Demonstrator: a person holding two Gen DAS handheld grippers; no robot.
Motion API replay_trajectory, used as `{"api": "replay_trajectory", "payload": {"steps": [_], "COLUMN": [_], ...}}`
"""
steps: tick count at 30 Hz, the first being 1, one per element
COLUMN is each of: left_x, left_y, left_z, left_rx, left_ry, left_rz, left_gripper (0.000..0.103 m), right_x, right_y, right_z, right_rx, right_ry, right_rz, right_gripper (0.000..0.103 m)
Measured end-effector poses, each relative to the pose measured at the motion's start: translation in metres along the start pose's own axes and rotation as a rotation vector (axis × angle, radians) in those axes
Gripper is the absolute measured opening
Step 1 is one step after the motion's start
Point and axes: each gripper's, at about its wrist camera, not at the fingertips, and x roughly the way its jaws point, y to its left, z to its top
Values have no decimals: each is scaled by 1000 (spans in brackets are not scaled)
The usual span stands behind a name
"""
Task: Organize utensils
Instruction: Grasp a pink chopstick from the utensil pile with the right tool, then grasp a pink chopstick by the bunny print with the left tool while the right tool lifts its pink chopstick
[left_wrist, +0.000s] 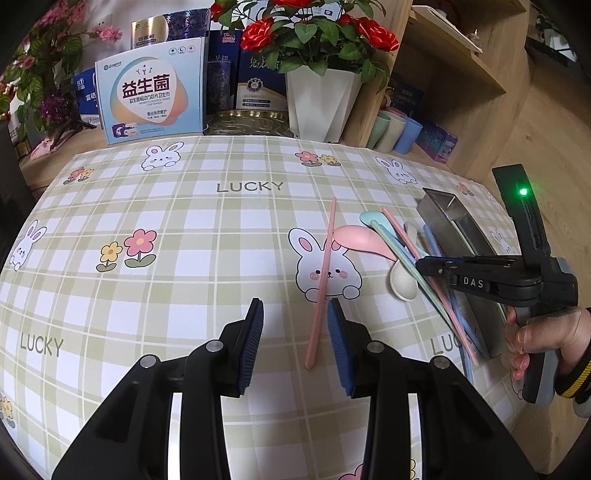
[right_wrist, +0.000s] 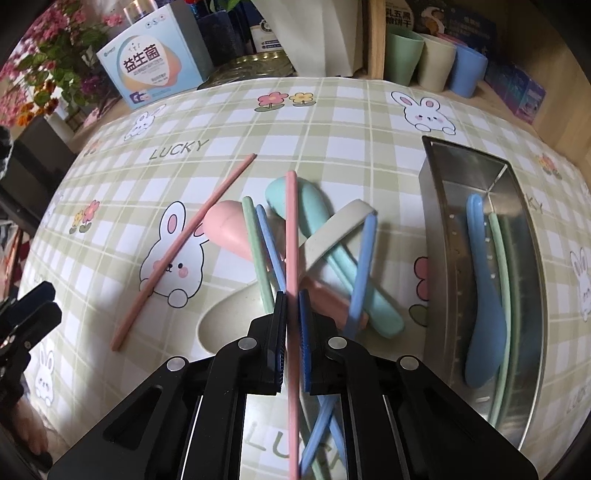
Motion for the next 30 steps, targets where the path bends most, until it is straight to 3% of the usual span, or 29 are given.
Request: {"api": "replay_trajectory", "payload": {"steps": [10, 19, 30], "left_x": [14, 60, 114], "left_y": [2, -20, -41], "left_z": [4, 30, 54], "left_rx": [15, 156, 233], "left_ry": [46, 132, 224], "left_rz": [-24, -79, -23], "left_gripper": [36, 38, 36], "right_x": [-35, -69, -86], "right_y": [-18, -42, -74], "right_z": [-18, -30, -36], "right_rx": [140, 156, 226], "right_ry": [-117, -221, -283], "right_rz": [94, 89, 117], "right_gripper": [6, 6, 6]}}
